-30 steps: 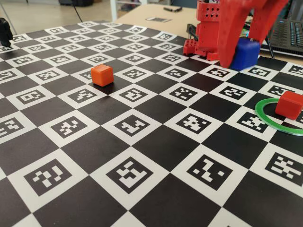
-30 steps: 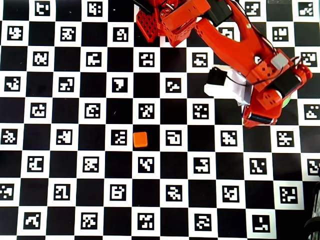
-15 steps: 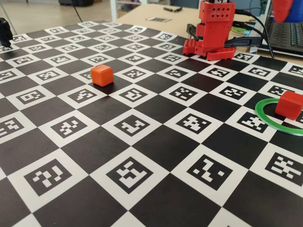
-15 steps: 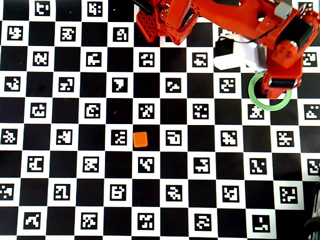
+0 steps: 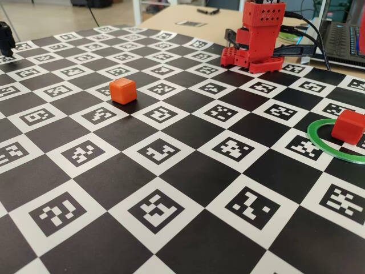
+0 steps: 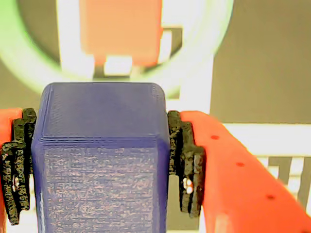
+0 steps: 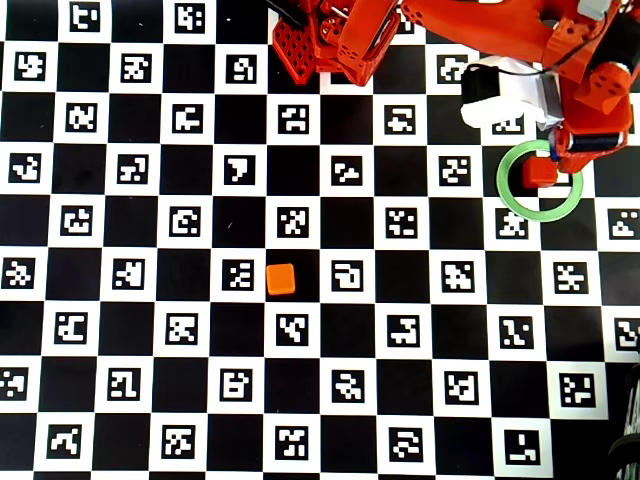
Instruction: Grab the red cube then put it in the green circle then put the blue cube on top and finally the orange cube on top
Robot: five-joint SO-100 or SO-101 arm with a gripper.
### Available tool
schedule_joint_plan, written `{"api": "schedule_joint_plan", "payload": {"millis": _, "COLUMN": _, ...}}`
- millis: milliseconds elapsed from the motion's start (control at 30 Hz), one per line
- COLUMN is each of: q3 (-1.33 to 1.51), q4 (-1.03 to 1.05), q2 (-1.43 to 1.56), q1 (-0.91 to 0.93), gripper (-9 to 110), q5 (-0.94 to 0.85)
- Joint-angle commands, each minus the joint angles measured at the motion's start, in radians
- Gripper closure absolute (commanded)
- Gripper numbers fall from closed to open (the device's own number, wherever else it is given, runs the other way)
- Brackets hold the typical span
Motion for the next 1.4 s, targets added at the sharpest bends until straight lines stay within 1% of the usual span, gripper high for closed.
{"api": "schedule_joint_plan", "payload": {"millis": 0, "q3": 0.031, "q4": -0.066, "q2": 0.014, "q1": -0.008, "gripper": 94, "q5": 0.017}}
{"api": "schedule_joint_plan", "payload": {"millis": 133, "q3": 0.095, "q4": -0.135, "q2": 0.002, "q1": -0.008, "gripper": 94, "q5": 0.028}}
{"api": "schedule_joint_plan", "payload": {"millis": 467, "q3": 0.104, "q4": -0.192, "q2": -0.072, "q1": -0.025, "gripper": 94, "q5": 0.048}}
{"api": "schedule_joint_plan", "payload": {"millis": 767, "q3": 0.100, "q4": -0.218, "q2": -0.110, "q1": -0.049, "gripper": 94, "q5": 0.058}}
{"api": "schedule_joint_plan", "payload": {"millis": 1367, "q3": 0.101, "q4": -0.256, "q2": -0.146, "q1": -0.041, "gripper": 94, "q5": 0.063}}
